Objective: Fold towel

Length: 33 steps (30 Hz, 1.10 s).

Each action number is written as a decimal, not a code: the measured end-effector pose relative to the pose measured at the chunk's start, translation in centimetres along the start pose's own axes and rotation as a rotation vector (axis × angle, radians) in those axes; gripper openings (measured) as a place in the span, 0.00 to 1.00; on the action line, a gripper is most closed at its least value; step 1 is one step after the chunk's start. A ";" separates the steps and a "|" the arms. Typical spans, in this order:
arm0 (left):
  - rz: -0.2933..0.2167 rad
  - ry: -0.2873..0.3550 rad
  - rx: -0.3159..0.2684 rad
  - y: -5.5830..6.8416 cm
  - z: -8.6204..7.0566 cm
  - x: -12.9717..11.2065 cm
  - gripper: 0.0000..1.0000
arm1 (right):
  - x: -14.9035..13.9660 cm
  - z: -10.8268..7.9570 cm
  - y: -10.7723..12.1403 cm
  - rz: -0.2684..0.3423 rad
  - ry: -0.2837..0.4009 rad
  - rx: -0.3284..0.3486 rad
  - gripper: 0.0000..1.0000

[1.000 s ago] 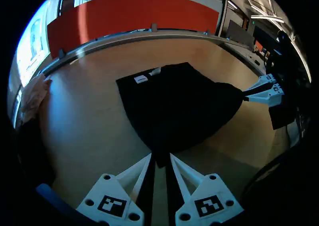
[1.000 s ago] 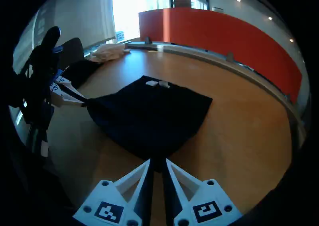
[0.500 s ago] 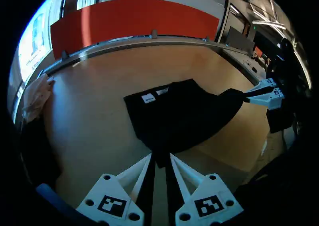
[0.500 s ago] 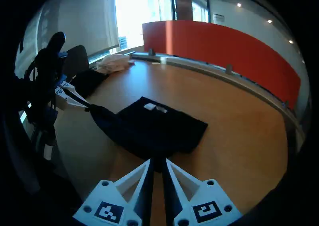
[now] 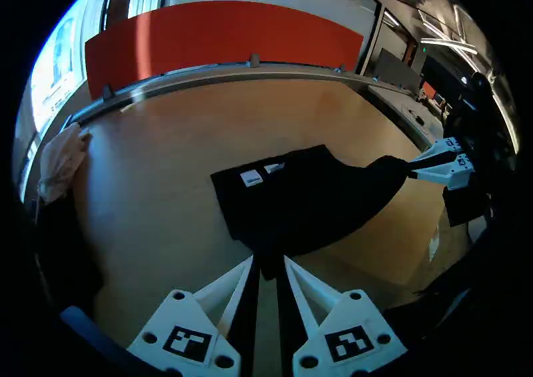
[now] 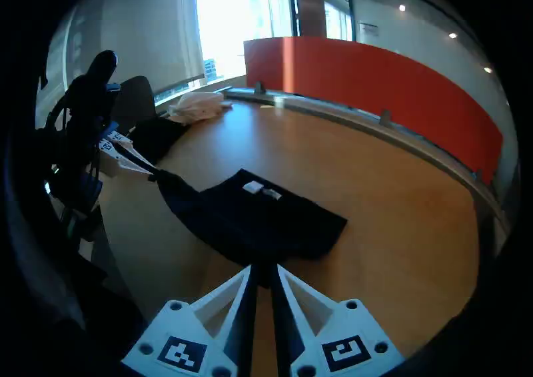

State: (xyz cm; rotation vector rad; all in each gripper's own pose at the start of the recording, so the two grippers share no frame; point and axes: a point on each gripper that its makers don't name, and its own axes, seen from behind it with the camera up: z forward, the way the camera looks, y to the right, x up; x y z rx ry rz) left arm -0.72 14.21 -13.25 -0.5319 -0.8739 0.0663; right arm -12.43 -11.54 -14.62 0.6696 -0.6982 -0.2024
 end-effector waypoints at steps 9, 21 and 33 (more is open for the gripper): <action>-0.015 -0.006 -0.008 0.4 -0.3 -0.3 0.16 | -0.3 -0.1 0.0 0.015 -0.016 0.002 0.13; -0.030 0.013 0.007 -0.9 1.8 1.2 0.16 | 0.1 2.0 1.7 0.026 -0.046 -0.006 0.13; -0.041 0.030 0.027 -2.9 6.0 4.2 0.16 | 1.2 5.8 6.1 0.060 -0.071 -0.044 0.13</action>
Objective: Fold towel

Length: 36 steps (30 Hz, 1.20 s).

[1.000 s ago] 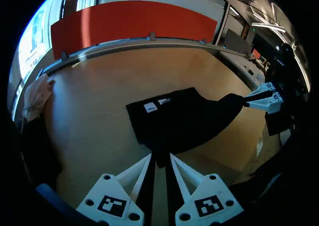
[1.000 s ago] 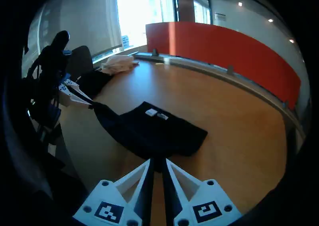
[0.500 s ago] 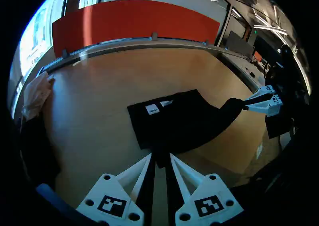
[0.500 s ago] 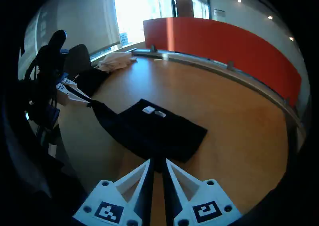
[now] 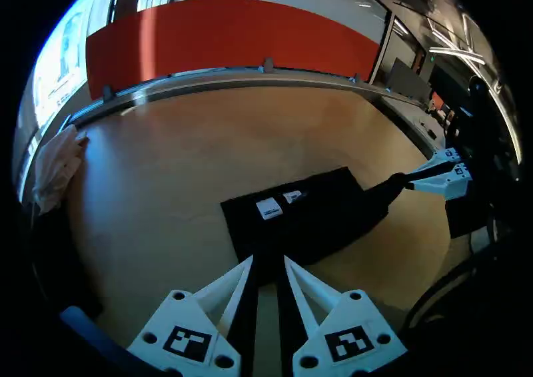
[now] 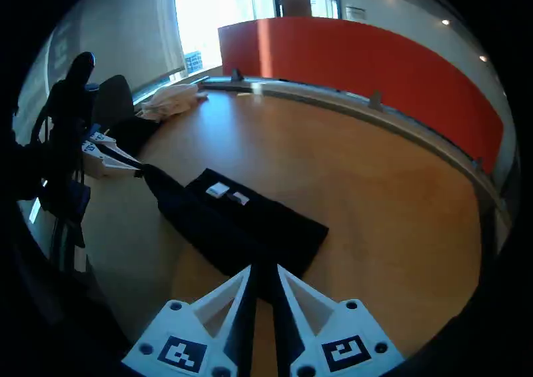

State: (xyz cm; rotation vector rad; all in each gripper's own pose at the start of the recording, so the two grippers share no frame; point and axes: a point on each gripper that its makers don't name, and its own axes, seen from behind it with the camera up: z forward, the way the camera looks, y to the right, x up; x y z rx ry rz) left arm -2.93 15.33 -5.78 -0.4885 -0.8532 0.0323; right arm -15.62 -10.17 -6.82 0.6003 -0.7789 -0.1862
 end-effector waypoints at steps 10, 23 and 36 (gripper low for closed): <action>-0.020 -0.029 0.009 -0.9 2.7 0.0 0.16 | -0.3 2.0 1.6 0.014 -0.039 -0.003 0.13; -0.036 -0.071 0.061 -3.3 7.0 -0.8 0.23 | -1.7 5.9 3.5 0.046 -0.120 -0.005 0.15; -0.019 -0.071 0.123 -5.6 9.0 -0.7 0.47 | -1.8 8.3 5.9 0.084 -0.128 -0.087 0.37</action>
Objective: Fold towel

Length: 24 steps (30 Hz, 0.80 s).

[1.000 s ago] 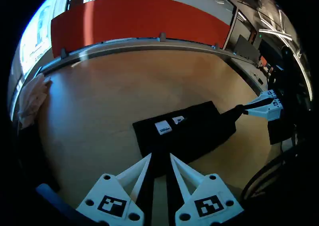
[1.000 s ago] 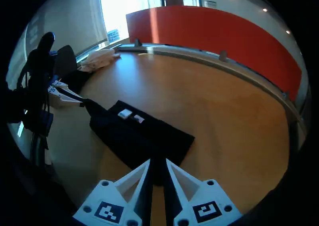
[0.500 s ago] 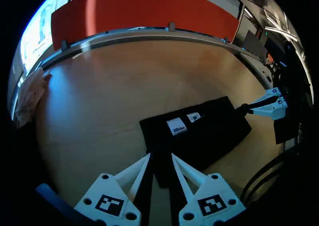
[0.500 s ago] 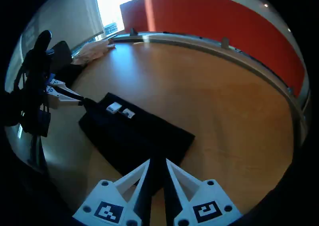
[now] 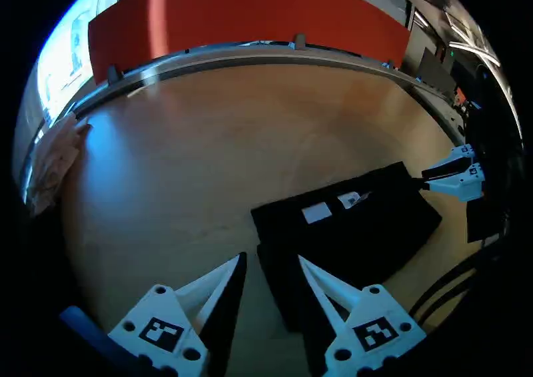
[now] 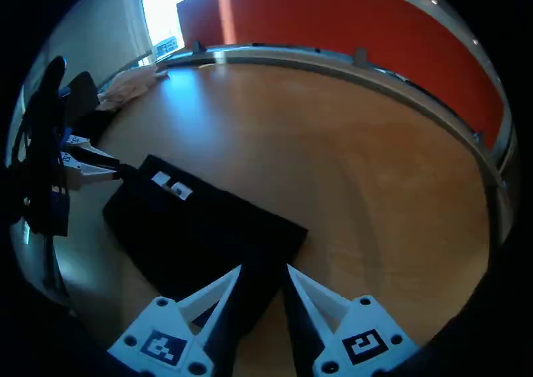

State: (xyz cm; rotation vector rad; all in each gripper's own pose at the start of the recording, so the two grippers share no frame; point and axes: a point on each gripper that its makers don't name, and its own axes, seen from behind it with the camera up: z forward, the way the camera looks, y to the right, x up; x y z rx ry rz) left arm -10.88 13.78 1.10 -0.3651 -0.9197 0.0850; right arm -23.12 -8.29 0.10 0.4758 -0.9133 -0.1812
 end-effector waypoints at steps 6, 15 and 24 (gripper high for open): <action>-0.001 0.001 0.021 -0.5 0.4 0.3 0.56 | 0.7 0.3 0.5 -0.007 0.011 -0.022 0.64; -0.018 0.018 0.057 -1.8 0.7 1.3 0.63 | 1.5 0.7 2.3 0.001 0.025 -0.084 0.70; -0.019 0.039 0.074 -2.6 0.4 2.4 0.86 | 2.4 0.4 2.8 0.014 0.050 -0.095 0.74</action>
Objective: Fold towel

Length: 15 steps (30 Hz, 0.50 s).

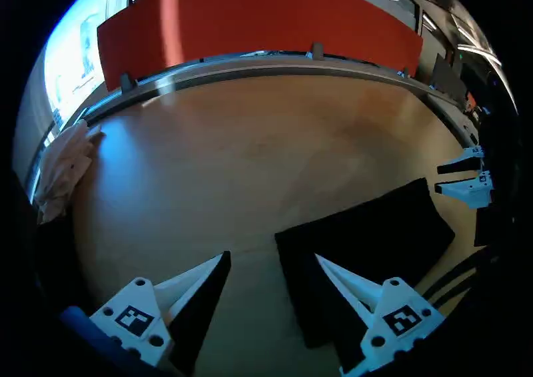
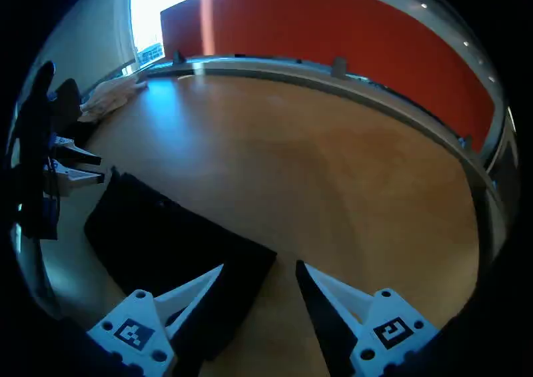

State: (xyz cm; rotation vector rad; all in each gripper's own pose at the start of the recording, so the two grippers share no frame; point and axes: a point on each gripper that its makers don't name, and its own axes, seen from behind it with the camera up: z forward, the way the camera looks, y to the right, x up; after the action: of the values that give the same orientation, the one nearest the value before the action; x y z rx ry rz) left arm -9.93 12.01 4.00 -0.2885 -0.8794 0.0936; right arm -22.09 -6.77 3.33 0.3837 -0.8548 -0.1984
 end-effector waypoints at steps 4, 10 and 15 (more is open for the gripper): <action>-0.015 -0.004 -0.010 0.2 -0.4 -0.4 0.92 | -0.6 -0.5 -0.2 -0.006 -0.002 0.006 0.75; -0.040 -0.008 -0.026 0.9 -1.8 -1.6 0.92 | -2.1 -1.9 -1.4 -0.004 -0.001 0.031 0.88; -0.056 -0.014 -0.030 1.3 -3.5 -3.3 0.92 | -3.7 -3.4 -2.4 0.004 0.005 0.039 0.88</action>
State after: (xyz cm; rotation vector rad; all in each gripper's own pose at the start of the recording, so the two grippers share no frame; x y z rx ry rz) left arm -9.33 11.89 -0.94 -0.2918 -0.9025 0.0307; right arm -21.92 -6.92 -2.17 0.4185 -0.8553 -0.1773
